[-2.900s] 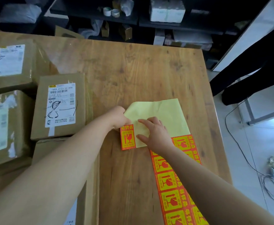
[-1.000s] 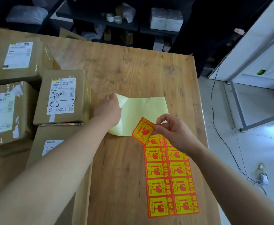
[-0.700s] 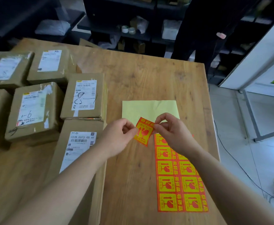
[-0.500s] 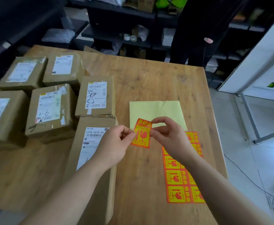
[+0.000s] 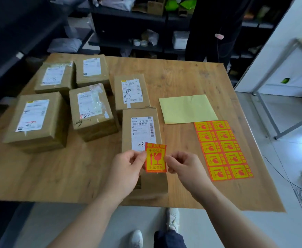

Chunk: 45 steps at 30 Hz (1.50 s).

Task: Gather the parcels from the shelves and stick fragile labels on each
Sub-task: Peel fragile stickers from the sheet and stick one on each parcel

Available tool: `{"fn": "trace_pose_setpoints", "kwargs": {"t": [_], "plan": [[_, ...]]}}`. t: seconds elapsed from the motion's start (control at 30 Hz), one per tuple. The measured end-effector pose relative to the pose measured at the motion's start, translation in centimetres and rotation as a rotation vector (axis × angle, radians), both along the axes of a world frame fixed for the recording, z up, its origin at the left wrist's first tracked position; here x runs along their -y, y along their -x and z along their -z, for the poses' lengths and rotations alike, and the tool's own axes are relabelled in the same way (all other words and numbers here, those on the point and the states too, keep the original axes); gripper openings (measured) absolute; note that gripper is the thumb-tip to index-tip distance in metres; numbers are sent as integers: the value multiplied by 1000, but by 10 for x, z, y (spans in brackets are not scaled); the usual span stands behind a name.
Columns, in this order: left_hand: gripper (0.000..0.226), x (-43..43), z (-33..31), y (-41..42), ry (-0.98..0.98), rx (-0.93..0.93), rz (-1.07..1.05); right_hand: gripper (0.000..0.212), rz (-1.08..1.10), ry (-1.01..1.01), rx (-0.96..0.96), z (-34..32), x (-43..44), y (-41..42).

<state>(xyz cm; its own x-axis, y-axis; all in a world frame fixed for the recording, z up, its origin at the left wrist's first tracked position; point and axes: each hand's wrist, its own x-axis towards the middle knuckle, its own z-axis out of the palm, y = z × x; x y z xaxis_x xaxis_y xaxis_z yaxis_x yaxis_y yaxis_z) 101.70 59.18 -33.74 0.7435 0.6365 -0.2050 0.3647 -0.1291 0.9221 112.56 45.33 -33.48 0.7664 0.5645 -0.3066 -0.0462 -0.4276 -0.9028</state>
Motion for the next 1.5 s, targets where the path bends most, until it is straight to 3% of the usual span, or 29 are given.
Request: {"fn": "trace_pose_setpoints", "kwargs": {"t": [0.33, 0.9, 1.5], "plan": [[23, 1, 23, 10, -522, -230, 50, 30, 126, 194, 34, 26, -8, 22], [28, -10, 13, -30, -719, -482, 112, 32, 124, 270, 21, 37, -36, -14], [30, -10, 13, -32, -781, -481, 134, 26, 131, 309, 109, 41, -39, -13]]}}
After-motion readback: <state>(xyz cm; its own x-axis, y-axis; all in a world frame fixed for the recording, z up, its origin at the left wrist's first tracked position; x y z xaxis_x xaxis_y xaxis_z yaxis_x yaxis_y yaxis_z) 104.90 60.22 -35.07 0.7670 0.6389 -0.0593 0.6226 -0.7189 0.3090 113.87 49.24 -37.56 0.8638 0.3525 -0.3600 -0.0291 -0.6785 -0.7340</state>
